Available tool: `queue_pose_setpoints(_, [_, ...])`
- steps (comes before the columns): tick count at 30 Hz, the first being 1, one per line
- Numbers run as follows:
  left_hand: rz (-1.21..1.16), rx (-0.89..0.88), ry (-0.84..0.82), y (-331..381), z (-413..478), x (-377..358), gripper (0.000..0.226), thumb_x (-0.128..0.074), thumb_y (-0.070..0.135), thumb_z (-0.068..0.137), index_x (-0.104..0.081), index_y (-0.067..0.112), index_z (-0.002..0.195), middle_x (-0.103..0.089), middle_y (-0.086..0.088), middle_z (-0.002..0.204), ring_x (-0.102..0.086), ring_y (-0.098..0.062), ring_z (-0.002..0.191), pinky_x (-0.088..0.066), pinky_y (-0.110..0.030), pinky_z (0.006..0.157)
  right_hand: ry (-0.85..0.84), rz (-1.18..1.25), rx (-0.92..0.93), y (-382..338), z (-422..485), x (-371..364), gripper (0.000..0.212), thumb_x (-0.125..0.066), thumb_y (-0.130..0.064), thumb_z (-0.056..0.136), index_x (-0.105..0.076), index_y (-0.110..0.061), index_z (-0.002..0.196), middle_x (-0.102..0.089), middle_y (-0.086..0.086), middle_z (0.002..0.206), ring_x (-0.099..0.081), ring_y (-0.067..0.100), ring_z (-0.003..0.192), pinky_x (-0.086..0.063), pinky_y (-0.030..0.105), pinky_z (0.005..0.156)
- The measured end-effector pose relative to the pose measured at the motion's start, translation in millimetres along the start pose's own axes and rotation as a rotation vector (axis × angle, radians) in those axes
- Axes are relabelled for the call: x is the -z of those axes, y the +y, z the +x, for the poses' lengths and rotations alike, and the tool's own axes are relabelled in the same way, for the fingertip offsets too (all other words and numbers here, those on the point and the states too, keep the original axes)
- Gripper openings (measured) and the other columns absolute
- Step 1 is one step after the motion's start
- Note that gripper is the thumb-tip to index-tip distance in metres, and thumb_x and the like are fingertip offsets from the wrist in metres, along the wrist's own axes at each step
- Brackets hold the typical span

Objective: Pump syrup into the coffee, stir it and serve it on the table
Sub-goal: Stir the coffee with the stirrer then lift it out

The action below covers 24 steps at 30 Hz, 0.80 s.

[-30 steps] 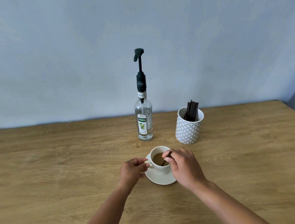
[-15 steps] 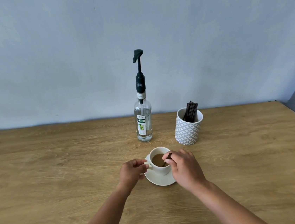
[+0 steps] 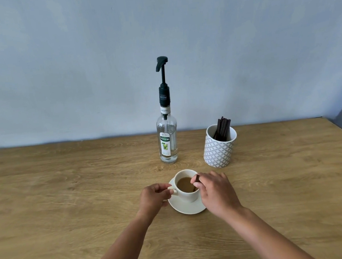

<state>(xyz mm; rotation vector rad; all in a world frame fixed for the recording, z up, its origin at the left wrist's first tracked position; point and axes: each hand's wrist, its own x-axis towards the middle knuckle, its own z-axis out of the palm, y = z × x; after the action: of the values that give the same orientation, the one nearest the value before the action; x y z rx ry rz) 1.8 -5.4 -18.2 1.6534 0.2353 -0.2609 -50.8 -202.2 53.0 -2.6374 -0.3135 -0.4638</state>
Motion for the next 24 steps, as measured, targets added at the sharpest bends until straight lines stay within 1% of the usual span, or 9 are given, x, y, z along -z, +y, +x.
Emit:
queue_pose_setpoints(2, [0.001, 0.004, -0.003, 0, 1, 0, 0.015, -0.079, 0.009, 0.08, -0.077, 0.012, 0.095, -0.077, -0.005, 0.087, -0.069, -0.016, 0.078, -0.058, -0.031, 0.068, -0.006, 0.048, -0.018, -1, 2, -3, 0.013, -0.059, -0.014, 0.091, -0.068, -0.021, 0.098, -0.071, -0.01, 0.091, -0.059, 0.016, 0.088, -0.04, 0.035, 0.083])
queue_pose_setpoints(5, [0.016, 0.004, -0.004, 0, 1, 0, 0.016, -0.079, 0.01, 0.08, -0.077, 0.011, 0.096, -0.077, -0.005, 0.088, -0.069, -0.015, 0.078, -0.058, -0.03, 0.068, 0.009, 0.093, -0.049, 0, 6, -7, 0.015, -0.06, -0.016, 0.092, -0.07, -0.024, 0.1, -0.07, -0.011, 0.091, -0.059, 0.015, 0.088, -0.038, 0.032, 0.082])
queue_pose_setpoints(9, [0.017, 0.003, -0.008, 0, 0, 1, 0.017, -0.078, 0.009, 0.081, -0.077, 0.01, 0.097, -0.077, -0.006, 0.088, -0.069, -0.016, 0.079, -0.057, -0.029, 0.066, -0.013, 0.045, -0.067, 5, 8, -8, 0.015, -0.061, -0.019, 0.092, -0.07, -0.026, 0.101, -0.071, -0.01, 0.09, -0.059, 0.015, 0.088, -0.037, 0.032, 0.082])
queue_pose_setpoints(12, [0.021, 0.0, -0.003, 0, 0, 1, 0.016, -0.079, 0.01, 0.08, -0.078, 0.012, 0.096, -0.078, -0.007, 0.088, -0.069, -0.015, 0.079, -0.058, -0.032, 0.07, -0.003, -0.004, -0.068, 10, 6, -5, 0.014, -0.063, -0.016, 0.09, -0.07, -0.025, 0.098, -0.071, -0.009, 0.084, -0.061, 0.017, 0.084, -0.037, 0.032, 0.078])
queue_pose_setpoints(15, [0.02, 0.005, -0.004, -1, 1, 1, 0.015, -0.079, 0.011, 0.08, -0.078, 0.014, 0.095, -0.078, -0.004, 0.086, -0.07, -0.014, 0.079, -0.059, -0.03, 0.069, -0.002, -0.016, -0.056, 12, 3, -3, 0.014, -0.062, -0.013, 0.09, -0.068, -0.023, 0.098, -0.07, -0.009, 0.084, -0.061, 0.017, 0.083, -0.038, 0.033, 0.078])
queue_pose_setpoints(19, [0.025, 0.005, -0.003, -1, 1, 1, 0.015, -0.079, 0.011, 0.08, -0.078, 0.015, 0.095, -0.079, -0.003, 0.086, -0.07, -0.013, 0.079, -0.058, -0.025, 0.064, 0.005, 0.051, -0.053, 10, 2, -3, 0.014, -0.059, -0.015, 0.091, -0.067, -0.024, 0.098, -0.068, -0.01, 0.086, -0.059, 0.015, 0.084, -0.034, 0.03, 0.079])
queue_pose_setpoints(21, [0.027, 0.004, -0.001, 0, 1, 1, 0.014, -0.079, 0.011, 0.08, -0.078, 0.015, 0.094, -0.079, -0.003, 0.085, -0.07, -0.013, 0.078, -0.058, -0.026, 0.064, 0.009, 0.084, -0.055, 8, 5, -5, 0.014, -0.059, -0.017, 0.091, -0.067, -0.026, 0.098, -0.069, -0.01, 0.087, -0.058, 0.014, 0.083, -0.033, 0.029, 0.079])
queue_pose_setpoints(24, [0.024, 0.007, -0.007, 1, 0, 1, 0.015, -0.079, 0.011, 0.08, -0.077, 0.014, 0.095, -0.078, -0.004, 0.086, -0.07, -0.014, 0.078, -0.058, -0.029, 0.067, -0.007, 0.101, -0.065, 7, 8, -9, 0.014, -0.06, -0.021, 0.092, -0.068, -0.029, 0.099, -0.07, -0.01, 0.089, -0.059, 0.014, 0.085, -0.036, 0.031, 0.081])
